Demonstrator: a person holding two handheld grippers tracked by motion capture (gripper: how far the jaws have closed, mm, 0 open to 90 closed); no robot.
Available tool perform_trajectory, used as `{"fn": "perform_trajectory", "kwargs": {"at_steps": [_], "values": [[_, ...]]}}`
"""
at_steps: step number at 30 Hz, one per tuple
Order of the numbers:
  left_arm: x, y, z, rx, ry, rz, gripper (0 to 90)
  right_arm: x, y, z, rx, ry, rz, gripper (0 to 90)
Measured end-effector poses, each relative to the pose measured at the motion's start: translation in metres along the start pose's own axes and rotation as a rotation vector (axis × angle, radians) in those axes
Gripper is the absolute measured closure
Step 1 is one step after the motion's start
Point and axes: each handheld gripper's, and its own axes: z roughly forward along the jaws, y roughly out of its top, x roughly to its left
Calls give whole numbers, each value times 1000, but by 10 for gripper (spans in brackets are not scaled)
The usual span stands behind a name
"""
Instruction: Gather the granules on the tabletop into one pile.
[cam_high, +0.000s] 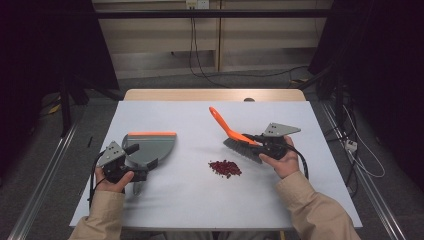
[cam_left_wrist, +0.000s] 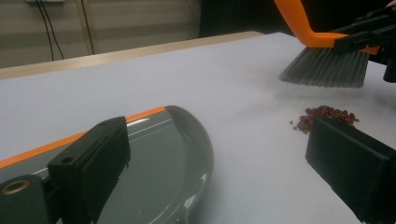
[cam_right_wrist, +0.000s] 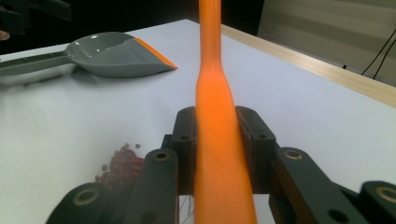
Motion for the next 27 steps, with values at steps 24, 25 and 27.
{"fn": "perform_trajectory", "kwargs": {"at_steps": [24,25,27], "values": [[-1,0,0,-5,-1,-2,62,-10,-16,-17,93,-150,70,707],[-1,0,0,-5,-1,-1,62,-9,-14,-17,105,-163,65,706],[-1,1,0,-7,0,-3,62,-8,-12,-17,126,-162,78,703]]}}
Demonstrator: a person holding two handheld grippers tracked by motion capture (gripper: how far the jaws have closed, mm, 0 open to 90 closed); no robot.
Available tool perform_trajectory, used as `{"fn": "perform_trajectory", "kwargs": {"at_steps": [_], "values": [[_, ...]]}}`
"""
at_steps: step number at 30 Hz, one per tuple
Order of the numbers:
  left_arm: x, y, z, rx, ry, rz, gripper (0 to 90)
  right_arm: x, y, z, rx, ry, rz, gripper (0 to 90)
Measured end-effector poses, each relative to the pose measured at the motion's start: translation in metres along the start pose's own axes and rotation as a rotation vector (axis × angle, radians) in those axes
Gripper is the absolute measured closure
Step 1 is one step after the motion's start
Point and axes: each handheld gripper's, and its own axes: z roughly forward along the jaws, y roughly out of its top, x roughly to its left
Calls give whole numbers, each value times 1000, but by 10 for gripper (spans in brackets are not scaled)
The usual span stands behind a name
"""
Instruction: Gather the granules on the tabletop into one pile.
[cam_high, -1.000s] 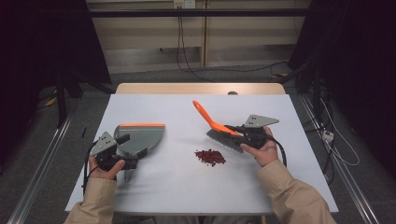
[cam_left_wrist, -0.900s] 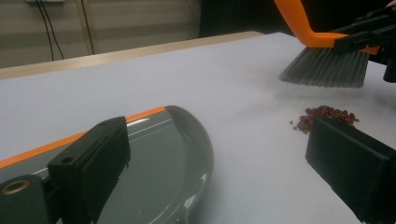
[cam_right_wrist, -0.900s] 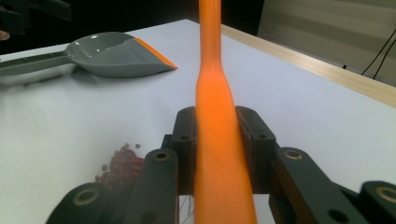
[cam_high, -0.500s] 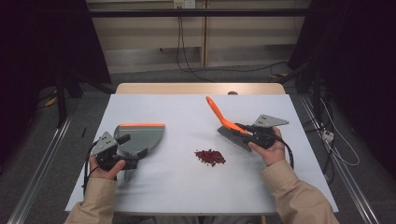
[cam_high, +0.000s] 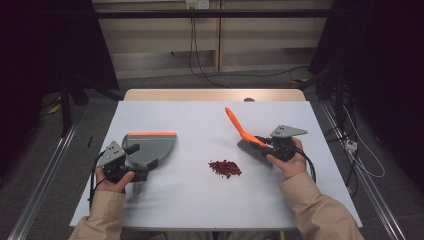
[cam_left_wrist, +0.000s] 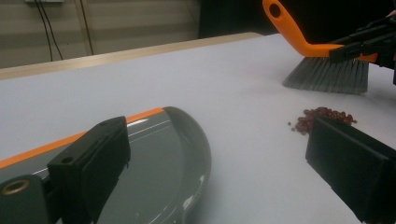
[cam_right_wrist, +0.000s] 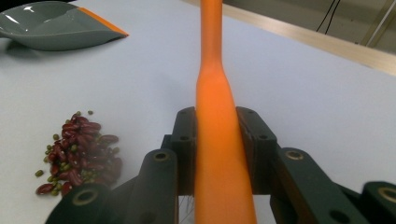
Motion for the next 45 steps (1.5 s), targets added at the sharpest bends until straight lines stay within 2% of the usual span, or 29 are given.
{"fn": "perform_trajectory", "kwargs": {"at_steps": [3,6,9,10,13,15,19,22,29,31,34,39,45], "values": [[0,0,0,-2,1,-3,62,4,5,0,38,-19,-13,688],[0,0,0,-1,2,-3,62,7,12,0,69,-41,-7,653],[-1,1,-1,8,13,20,62,10,19,4,124,-70,-9,656],[-1,2,-1,8,11,18,62,11,21,5,142,-73,0,656],[-1,1,-2,9,16,10,62,14,28,9,219,-102,-26,661],[0,1,-2,16,24,6,62,15,31,11,238,-103,0,661],[-1,1,-3,32,19,-14,62,15,35,14,269,-118,20,684],[-1,1,-3,58,33,-26,60,13,37,15,274,-109,61,705],[0,1,-7,79,58,-55,51,16,35,13,263,-128,88,712],[0,1,-8,92,70,-55,51,16,33,12,237,-121,122,712],[1,-2,-9,117,90,-64,54,16,31,8,211,-127,141,712],[3,-5,-13,159,144,-91,85,18,34,3,175,-115,159,712],[2,-11,-16,220,205,-125,142,21,34,1,161,-108,167,712]]}}
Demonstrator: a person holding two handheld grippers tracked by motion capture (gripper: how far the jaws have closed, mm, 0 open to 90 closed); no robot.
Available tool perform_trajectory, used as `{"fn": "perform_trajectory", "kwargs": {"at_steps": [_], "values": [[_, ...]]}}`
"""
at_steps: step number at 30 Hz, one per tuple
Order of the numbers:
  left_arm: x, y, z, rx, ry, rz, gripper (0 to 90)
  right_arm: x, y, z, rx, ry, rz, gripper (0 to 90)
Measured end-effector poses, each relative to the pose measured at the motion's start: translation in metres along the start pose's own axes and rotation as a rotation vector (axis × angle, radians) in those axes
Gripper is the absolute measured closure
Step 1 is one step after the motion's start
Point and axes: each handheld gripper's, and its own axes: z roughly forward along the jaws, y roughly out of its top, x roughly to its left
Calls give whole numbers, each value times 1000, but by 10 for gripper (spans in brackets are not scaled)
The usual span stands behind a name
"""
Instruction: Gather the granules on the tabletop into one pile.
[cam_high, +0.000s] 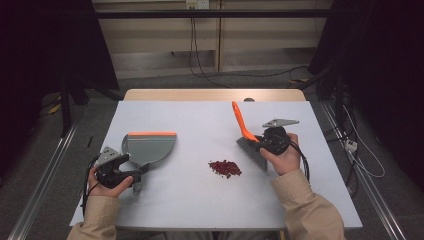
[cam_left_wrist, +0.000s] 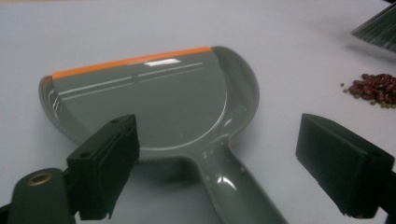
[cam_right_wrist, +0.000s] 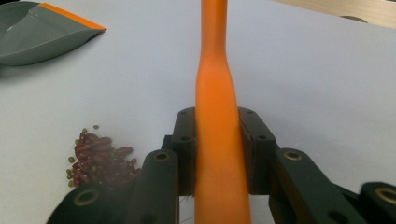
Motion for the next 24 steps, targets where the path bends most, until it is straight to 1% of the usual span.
{"fn": "perform_trajectory", "kwargs": {"at_steps": [2,5,6,8,10,12,13,14,16,17,18,19,20,22,24], "values": [[0,-3,1,25,6,-4,154,0,0,-2,-6,-6,0,712],[-1,-6,4,68,17,2,186,-1,-1,-3,-13,5,13,712],[-2,-7,5,69,26,2,196,-1,-2,-3,-13,5,10,712],[-1,-8,6,89,35,6,222,0,-2,-3,-10,-2,4,712],[1,-9,7,108,27,-12,260,-1,-3,-4,-14,-1,9,712],[4,-10,6,122,30,-14,304,-3,-2,-5,-19,2,18,712],[5,-11,5,124,29,-16,342,-3,-2,-5,-23,-1,17,712],[8,-11,4,125,34,-22,382,-4,-2,-6,-22,-1,18,712],[12,-11,4,132,44,-27,427,-4,-1,-7,-27,0,21,712],[14,-11,5,132,46,-24,467,-5,-1,-7,-27,1,22,712],[16,-10,6,145,50,-11,506,-5,-1,-7,-29,0,22,712],[17,-9,9,154,44,-15,527,-5,-1,-7,-28,-1,20,712],[17,-7,11,159,32,-9,535,-5,-1,-7,-28,-1,18,712],[16,-2,15,177,28,18,547,-6,-1,-7,-31,0,17,712],[14,1,20,197,27,30,540,-6,-1,-8,-31,-5,19,712]]}}
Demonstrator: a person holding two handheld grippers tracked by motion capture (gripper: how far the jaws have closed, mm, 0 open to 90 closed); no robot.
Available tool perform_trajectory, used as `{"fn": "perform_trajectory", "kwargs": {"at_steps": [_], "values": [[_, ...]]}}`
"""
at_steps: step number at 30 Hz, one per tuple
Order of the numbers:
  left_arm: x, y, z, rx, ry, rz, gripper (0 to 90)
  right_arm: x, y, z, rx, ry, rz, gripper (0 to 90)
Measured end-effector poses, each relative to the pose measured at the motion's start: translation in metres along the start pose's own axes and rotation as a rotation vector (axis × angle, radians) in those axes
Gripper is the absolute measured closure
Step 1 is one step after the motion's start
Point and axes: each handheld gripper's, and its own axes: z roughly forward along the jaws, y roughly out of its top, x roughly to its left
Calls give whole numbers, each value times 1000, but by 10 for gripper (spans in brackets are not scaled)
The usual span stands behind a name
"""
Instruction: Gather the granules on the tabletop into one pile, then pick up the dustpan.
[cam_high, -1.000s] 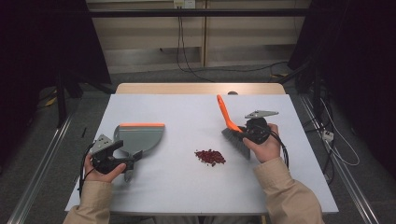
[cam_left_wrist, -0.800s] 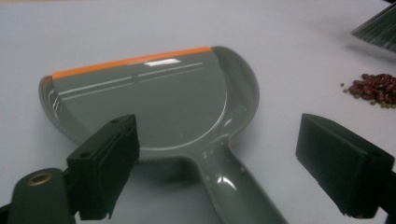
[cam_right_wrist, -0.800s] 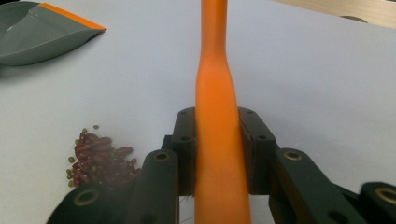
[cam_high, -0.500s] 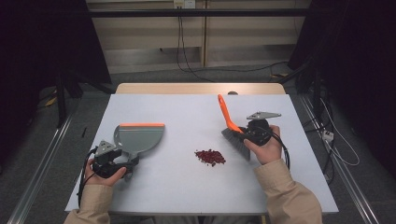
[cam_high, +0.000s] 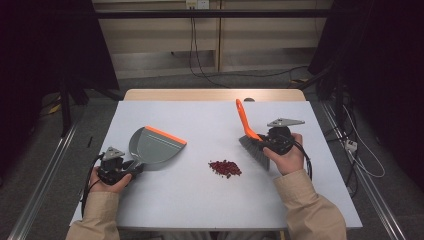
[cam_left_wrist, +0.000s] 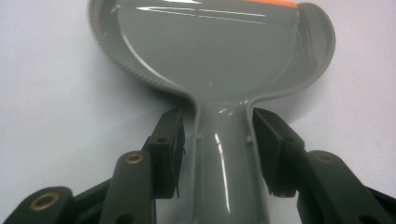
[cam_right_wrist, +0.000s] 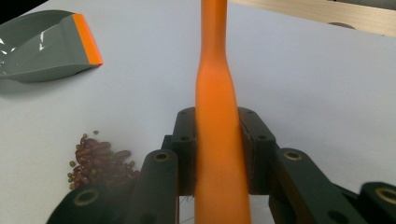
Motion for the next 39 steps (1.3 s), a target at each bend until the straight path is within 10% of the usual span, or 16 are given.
{"fn": "perform_trajectory", "kwargs": {"at_steps": [11,23,39], "values": [[-2,11,16,94,19,34,572,-2,-1,-1,-3,2,-1,712],[-1,14,7,81,6,40,640,-3,-2,-2,-4,1,0,712],[-18,19,-6,80,-154,170,640,0,-1,-1,-4,-7,-3,712]]}}
